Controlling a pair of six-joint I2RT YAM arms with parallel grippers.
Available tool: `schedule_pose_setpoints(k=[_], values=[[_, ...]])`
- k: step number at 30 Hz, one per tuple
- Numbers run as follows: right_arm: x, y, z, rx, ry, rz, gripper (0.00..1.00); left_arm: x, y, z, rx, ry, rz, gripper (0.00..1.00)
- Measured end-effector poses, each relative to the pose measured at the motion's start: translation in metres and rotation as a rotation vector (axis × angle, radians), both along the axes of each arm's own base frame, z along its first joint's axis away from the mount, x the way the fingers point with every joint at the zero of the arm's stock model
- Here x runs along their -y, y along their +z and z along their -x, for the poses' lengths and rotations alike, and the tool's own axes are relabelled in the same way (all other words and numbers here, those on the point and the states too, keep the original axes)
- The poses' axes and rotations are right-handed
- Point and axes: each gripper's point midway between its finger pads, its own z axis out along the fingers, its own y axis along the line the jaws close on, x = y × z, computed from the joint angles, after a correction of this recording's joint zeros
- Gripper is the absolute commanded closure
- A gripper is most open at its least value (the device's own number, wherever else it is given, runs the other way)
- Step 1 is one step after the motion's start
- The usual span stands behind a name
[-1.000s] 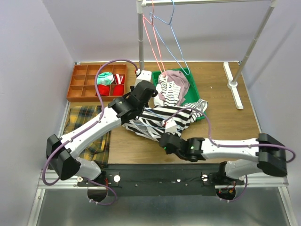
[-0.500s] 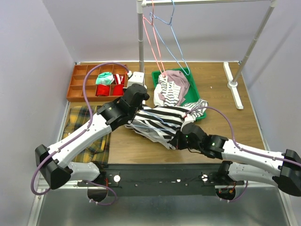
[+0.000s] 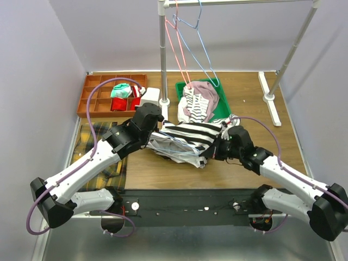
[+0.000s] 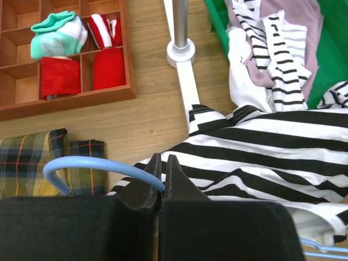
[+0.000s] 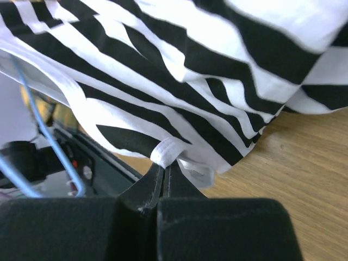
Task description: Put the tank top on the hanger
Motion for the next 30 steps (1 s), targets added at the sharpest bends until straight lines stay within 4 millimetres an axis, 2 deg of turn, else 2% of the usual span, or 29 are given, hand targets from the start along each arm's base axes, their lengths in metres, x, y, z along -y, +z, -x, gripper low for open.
schedule_pose_setpoints(k=[3,10,19,30], values=[[0.004,0.005,-0.005,-0.020,-0.001,-0.045,0.99,-0.005,-0.002,-0.001,0.005,0.018,-0.018,1.00],[0.004,0.020,0.000,-0.034,0.038,-0.123,0.99,-0.011,0.000,-0.003,0.021,0.053,-0.036,1.00],[0.006,0.051,-0.011,-0.001,0.030,-0.173,0.99,-0.016,-0.001,-0.006,0.028,0.079,-0.066,1.00],[-0.004,0.082,-0.010,0.011,0.070,-0.242,0.99,-0.011,-0.005,-0.010,0.017,0.077,-0.079,1.00]])
